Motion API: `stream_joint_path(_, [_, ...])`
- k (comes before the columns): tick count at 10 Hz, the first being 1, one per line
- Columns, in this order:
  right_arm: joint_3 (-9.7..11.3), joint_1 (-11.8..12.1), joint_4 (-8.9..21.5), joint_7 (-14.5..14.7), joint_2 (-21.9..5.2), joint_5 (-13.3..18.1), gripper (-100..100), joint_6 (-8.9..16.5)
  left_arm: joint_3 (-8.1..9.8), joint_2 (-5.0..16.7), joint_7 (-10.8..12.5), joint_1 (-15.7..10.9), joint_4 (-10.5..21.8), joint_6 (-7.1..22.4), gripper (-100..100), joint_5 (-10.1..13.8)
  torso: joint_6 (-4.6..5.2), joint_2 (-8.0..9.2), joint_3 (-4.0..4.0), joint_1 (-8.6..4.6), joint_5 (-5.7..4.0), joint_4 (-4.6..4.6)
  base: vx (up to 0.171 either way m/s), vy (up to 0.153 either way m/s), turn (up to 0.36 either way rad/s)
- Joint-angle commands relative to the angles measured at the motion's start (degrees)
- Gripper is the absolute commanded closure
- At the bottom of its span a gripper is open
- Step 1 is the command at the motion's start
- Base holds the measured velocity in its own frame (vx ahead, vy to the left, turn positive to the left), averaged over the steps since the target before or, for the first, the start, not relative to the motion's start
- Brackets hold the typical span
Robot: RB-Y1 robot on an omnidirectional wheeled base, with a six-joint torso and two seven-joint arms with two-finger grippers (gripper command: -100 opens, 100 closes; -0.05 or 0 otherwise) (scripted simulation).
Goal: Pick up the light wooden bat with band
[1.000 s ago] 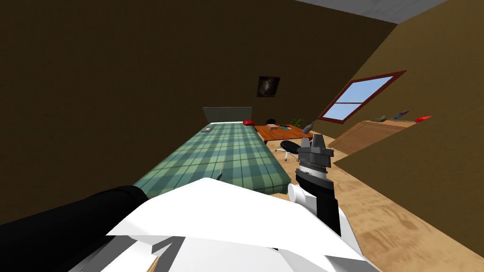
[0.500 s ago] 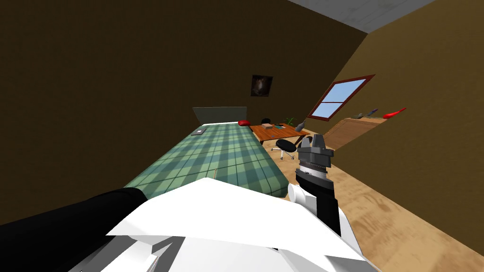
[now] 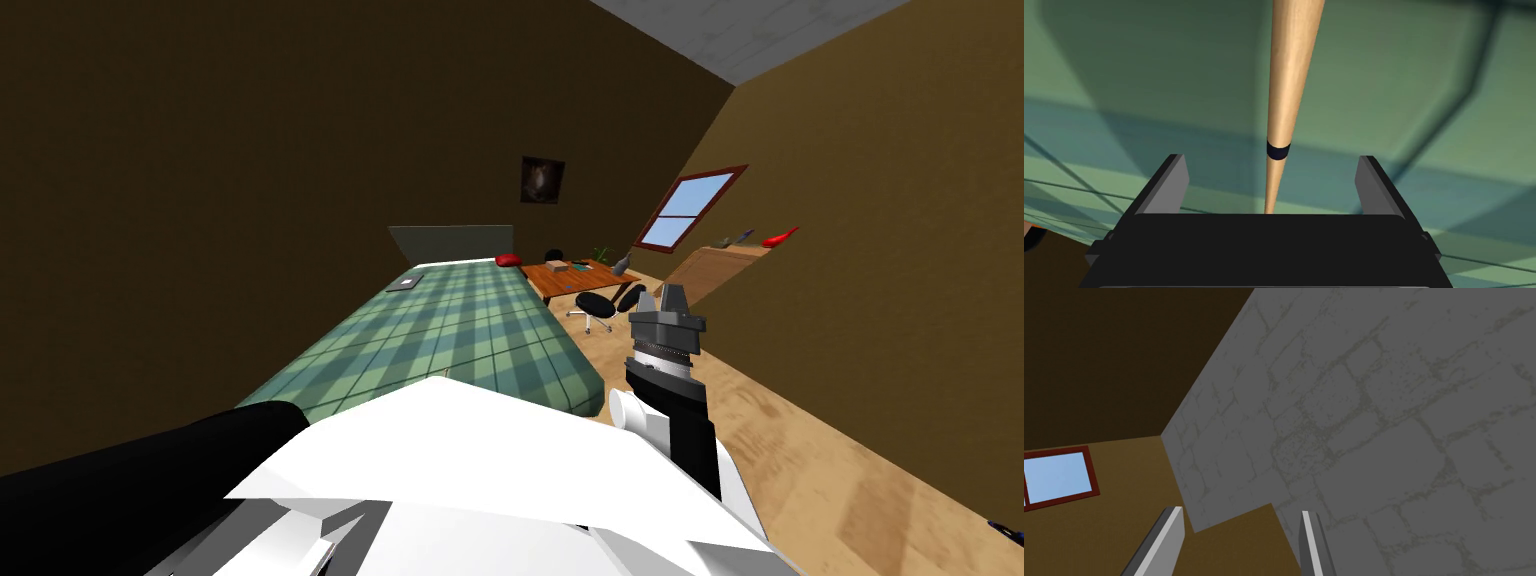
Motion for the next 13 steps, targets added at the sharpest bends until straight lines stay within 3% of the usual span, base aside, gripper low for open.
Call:
stream_joint_path(1, [0.0,0.0,0.0,0.0,0.0,0.0,0,0.0,-0.91,1.84,-0.18,0.88,1.36,2.32,-100,0.49,0.0,0.0,0.0,0.0,0.0,0.0,0.025,-0.026,-0.191])
stream_joint_path(2, [0.0,0.0,0.0,0.0,0.0,0.0,0,0.0,-0.91,1.84,-0.18,0.88,1.36,2.32,-100,0.49,0.02,-0.62,0.06,-0.27,0.01,0.03,0.032,-0.022,-0.055])
stream_joint_path(5, [0.0,0.0,0.0,0.0,0.0,0.0,0,0.0,-1.96,4.46,-0.11,1.45,2.82,5.36,-100,2.15,0.02,-2.54,0.03,-0.96,0.0,0.02,0.033,-0.033,-0.135])
stream_joint_path(6, [0.0,0.0,0.0,0.0,0.0,0.0,0,0.0,-1.94,4.36,-0.06,0.87,2.37,4.76,-100,2.26,-0.02,-3.1,0.0,-1.07,0.07,0.0,0.012,-0.018,-0.01])
stream_joint_path(7, [0.0,0.01,-0.01,0.0,0.0,0.0,0,0.0,-2.01,4.46,-0.06,0.81,2.36,5.04,0,2.38,-0.04,-3.27,-0.08,-1.02,0.09,-0.05,0.0,0.0,0.0])
stream_joint_path(8, [0.0,0.01,-0.01,0.0,0.0,0.0,0,0.0,-1.86,3.78,0.03,-1.04,4.41,4.0,-100,2.64,-0.04,-3.29,-0.09,-0.97,0.1,-0.05,-0.04,0.003,-0.018])
stream_joint_path(13, [0.0,0.0,-0.01,0.0,0.01,0.0,0,0.0,-1.49,2.11,0.25,-5.7,9.54,1.47,-100,3.34,-0.2,-2.76,0.13,-0.27,0.28,-0.11,-0.077,0.011,-0.019])
